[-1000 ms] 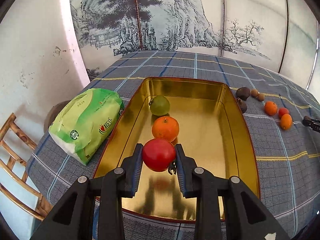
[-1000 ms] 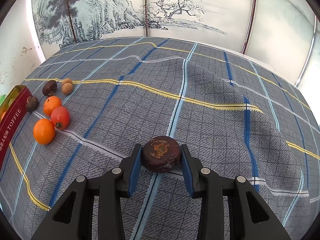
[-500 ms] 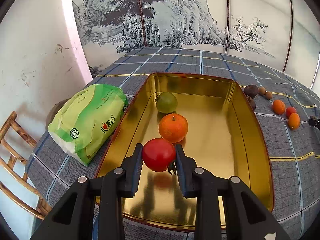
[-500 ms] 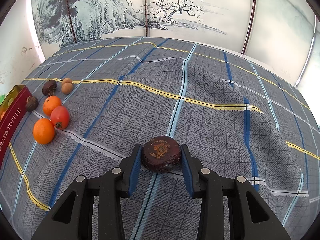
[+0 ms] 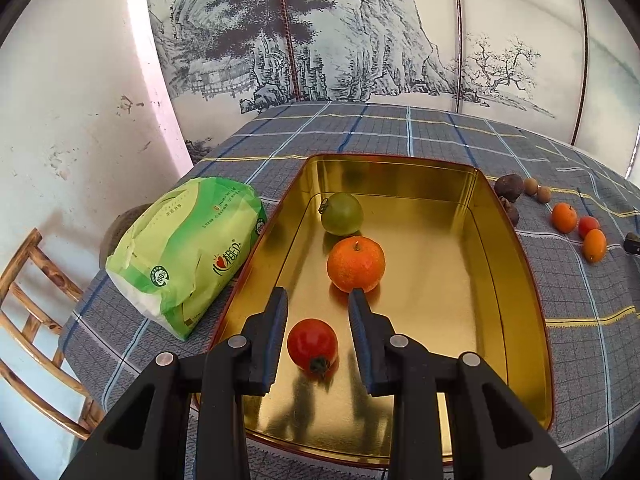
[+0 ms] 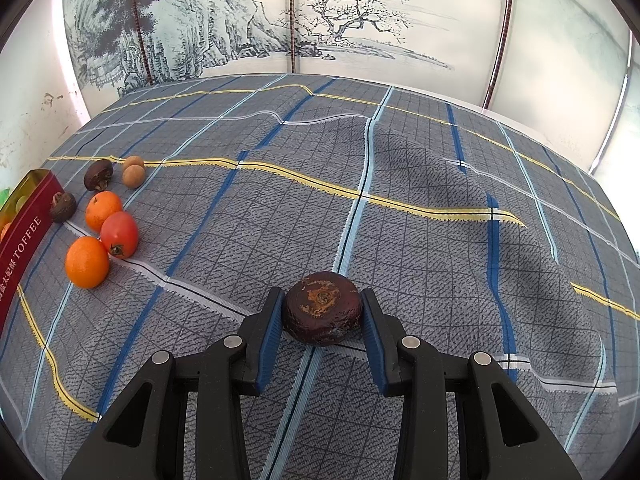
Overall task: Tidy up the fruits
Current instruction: 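Carry the tomato into the tin and open the left gripper, then carry the mangosteen over the tin and release it with the right gripper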
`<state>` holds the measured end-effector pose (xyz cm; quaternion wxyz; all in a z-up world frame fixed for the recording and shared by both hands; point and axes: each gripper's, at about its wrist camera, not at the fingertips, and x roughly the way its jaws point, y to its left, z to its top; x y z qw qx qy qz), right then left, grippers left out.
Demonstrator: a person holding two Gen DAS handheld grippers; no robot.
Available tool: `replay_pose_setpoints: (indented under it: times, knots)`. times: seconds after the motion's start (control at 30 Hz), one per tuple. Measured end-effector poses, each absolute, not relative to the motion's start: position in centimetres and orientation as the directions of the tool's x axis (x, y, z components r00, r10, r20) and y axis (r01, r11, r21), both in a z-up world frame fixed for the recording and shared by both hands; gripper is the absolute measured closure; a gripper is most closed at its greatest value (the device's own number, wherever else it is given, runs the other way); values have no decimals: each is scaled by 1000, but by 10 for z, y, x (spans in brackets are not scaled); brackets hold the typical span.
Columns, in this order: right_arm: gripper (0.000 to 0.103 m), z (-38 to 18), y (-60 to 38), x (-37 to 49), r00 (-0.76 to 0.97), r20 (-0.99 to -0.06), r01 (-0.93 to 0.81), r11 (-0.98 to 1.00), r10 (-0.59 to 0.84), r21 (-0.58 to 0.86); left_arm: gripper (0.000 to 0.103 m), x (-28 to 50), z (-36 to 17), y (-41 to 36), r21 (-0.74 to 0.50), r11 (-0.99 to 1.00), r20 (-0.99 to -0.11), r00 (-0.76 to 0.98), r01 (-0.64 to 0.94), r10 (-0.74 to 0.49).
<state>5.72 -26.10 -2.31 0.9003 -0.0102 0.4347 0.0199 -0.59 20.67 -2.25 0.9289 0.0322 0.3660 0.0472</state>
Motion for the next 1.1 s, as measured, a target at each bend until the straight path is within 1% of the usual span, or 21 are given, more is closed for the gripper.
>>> replay_pose_setpoints:
  times: [0.07,0.17,0.23,0.43,0.5,0.6,0.87,0.93,1.1]
  knots:
    - [65,-23,-261,57,621,-783,-45,999,27,-1,73,-8,-20,206,90,994,-674,731,-68,111]
    - [65,-23,-261,57,621,-783,-45,999,26,-2,65,-12,-15,202,100,992,-661,741,-71,119]
    - [65,-23,-260,57,621,-783,-44,999,26,-2,58,-15,-11,198,106,992,-651,749,-71,123]
    - [65,-23,-260,57,622,-783,-43,999,17,-12,43,-27,4,184,93,994,-628,772,-59,104]
    - [64,-23,-260,57,623,-782,-42,999,7,-25,41,-30,10,181,81,995,-622,778,-51,91]
    - [64,-23,-259,57,627,-779,-42,997,-19,-58,36,-36,16,176,69,997,-614,785,-42,75]
    - [64,-22,-260,50,620,-784,-16,1000,4,-7,33,-49,29,170,59,998,-594,802,-31,60]
    - [64,-21,-256,45,613,-790,-25,1000,20,6,30,-51,31,170,59,998,-588,807,-32,61]
    - [64,-9,-229,27,623,-778,-86,996,76,29,29,-55,33,170,39,999,-588,807,-37,53]
